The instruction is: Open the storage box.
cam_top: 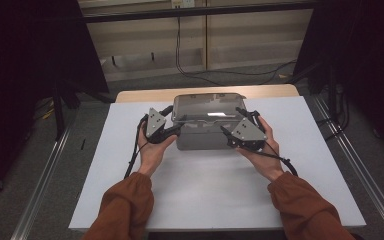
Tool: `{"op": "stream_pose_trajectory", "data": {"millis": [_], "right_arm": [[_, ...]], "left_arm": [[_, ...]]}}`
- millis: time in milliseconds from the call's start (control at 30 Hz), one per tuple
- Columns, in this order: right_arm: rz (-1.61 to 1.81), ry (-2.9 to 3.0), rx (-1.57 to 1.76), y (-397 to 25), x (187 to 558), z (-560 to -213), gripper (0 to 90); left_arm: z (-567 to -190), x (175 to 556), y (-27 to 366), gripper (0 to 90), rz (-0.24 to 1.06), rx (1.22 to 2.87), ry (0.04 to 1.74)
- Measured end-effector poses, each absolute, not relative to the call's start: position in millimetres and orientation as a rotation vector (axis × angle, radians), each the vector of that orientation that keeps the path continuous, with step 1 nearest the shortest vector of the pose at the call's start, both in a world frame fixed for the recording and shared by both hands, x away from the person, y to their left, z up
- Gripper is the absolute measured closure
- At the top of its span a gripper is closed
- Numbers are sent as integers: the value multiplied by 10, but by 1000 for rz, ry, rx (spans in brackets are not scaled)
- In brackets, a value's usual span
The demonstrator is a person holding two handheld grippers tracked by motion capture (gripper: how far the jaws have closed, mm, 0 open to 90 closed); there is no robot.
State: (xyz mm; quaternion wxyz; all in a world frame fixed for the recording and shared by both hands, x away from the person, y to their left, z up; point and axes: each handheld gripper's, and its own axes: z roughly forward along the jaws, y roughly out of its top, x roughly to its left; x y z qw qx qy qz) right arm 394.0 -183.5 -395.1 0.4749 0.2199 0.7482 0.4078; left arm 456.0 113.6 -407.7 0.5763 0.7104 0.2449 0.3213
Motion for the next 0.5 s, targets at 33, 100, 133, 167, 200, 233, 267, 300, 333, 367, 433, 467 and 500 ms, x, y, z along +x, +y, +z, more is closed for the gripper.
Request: {"op": "stream_pose_trajectory", "data": {"millis": [33,100,133,167,200,233,267,300,333,367,433,467,500], "right_arm": [[1007,1826,557,-1859,3956,-3947,208],[1046,1817,619,-1910,3976,-3940,157],[1066,1817,635,-1925,3982,-3940,152],[1074,1817,655,-1944,3982,-3938,143],[1087,1812,670,-1960,3985,-3941,124],[1103,1816,682,-1975,3990,-3944,99],[1114,1823,697,-1988,3998,-3949,90],[1121,1828,719,-2001,4009,-3955,85],[1141,1833,745,-2015,4023,-3963,75],[1162,1841,774,-2036,4035,-3970,74],[1187,1831,811,-2078,4054,-3982,57],[1185,1834,811,-2099,4061,-3984,37],[1190,1840,812,-2120,4069,-3988,38]], "left_arm": [[-4077,4562,1140,391,745,1660,579],[-4074,4566,1145,391,740,1658,585],[-4074,4566,1144,391,736,1656,587],[-4074,4568,1144,391,735,1654,590],[-4073,4568,1146,391,733,1654,592],[-4072,4568,1146,391,733,1654,593],[-4071,4568,1146,391,732,1655,592],[-4070,4569,1146,392,732,1654,591],[-4069,4568,1146,392,731,1653,592],[-4068,4569,1145,392,731,1654,592],[-4068,4570,1146,392,731,1654,593],[-4065,4571,1147,392,733,1656,592],[-4060,4572,1152,392,737,1658,595]]}}
